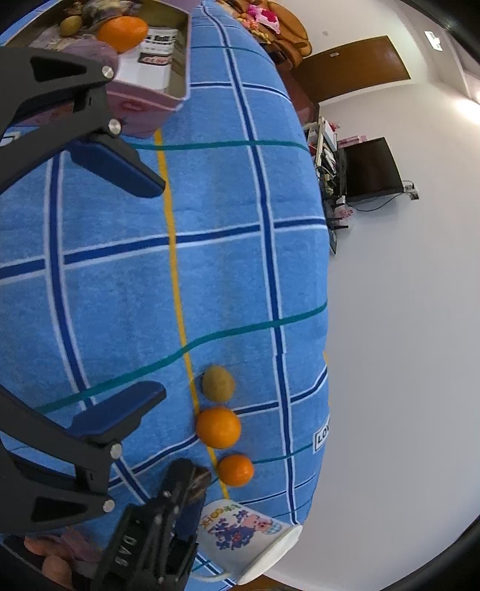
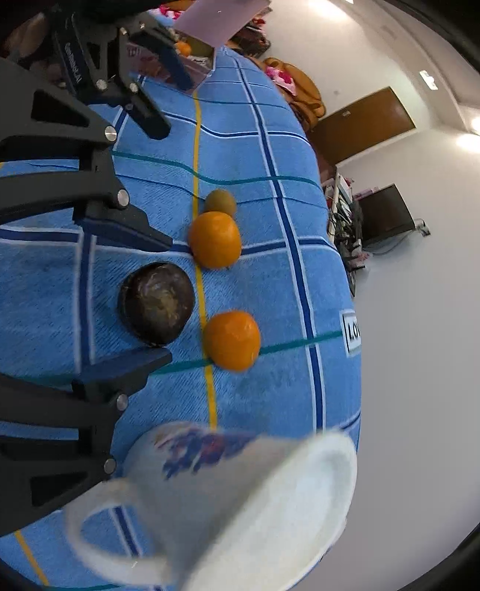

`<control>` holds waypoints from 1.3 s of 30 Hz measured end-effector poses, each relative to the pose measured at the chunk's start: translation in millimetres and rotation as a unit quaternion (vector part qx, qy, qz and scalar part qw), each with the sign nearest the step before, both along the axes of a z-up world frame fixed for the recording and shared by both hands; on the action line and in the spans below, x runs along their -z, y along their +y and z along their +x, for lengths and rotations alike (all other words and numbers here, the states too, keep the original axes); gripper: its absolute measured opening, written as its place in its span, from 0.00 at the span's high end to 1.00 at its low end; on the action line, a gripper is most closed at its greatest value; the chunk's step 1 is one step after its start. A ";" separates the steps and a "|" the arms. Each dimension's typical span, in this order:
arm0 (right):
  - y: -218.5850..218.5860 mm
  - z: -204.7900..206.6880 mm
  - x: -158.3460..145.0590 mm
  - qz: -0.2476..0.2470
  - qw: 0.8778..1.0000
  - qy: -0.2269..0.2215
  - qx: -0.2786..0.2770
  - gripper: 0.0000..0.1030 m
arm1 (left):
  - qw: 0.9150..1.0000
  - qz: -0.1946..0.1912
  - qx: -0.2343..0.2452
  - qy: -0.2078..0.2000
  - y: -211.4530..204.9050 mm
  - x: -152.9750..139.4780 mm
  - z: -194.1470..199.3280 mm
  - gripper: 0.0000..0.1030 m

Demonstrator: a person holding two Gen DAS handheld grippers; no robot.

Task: Organize fruits
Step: 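Move the left tool toward the kiwi while the right tool holds the passion fruit, then grasp the kiwi with the left tool while the right tool holds the passion fruit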

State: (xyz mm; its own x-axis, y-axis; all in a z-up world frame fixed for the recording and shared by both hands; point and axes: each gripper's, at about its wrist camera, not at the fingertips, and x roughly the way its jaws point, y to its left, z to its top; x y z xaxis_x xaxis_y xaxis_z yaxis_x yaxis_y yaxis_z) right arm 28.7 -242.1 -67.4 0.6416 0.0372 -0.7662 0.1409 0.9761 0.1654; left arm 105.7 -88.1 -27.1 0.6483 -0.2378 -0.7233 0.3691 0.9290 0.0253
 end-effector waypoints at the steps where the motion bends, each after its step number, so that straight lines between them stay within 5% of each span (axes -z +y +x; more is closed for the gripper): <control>1: 0.1 1.1 1.1 -0.002 1.000 -0.001 0.002 0.46 | 1.000 0.003 0.002 -0.002 -2.5 -0.6 1.9 0.02; 4: -3.9 0.1 1.6 0.010 1.000 -0.007 0.002 0.56 | 1.000 0.009 0.011 -0.010 -13.5 -3.2 8.6 0.02; 15: -12.0 -20.7 2.2 0.059 0.998 -0.017 0.001 0.56 | 0.996 0.059 0.070 -0.009 -70.4 7.0 38.1 0.20; 25: -8.7 -19.4 3.2 0.057 0.998 -0.016 -0.004 0.56 | 0.996 0.047 0.069 0.024 -88.2 12.5 61.6 0.34; 28: -8.1 -19.2 2.8 0.055 0.998 -0.016 -0.004 0.56 | 0.995 0.049 0.085 0.018 -94.0 12.0 56.3 0.54; 29: -7.8 -20.0 2.9 0.054 0.998 -0.016 -0.004 0.56 | 0.994 0.051 0.091 0.015 -96.1 11.5 52.7 0.69; 39: -3.3 -21.9 -0.5 0.036 0.999 -0.025 0.005 0.56 | 0.994 0.060 0.087 0.000 -90.3 8.9 32.2 0.71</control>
State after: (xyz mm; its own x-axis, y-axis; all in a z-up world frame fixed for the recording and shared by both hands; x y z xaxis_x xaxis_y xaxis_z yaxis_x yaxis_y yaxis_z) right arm 6.7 -245.4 -66.9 0.6796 0.0844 -0.7287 0.1411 0.9598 0.2428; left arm 137.8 -178.4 -36.1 0.6053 -0.2589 -0.7527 0.5246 0.8409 0.1327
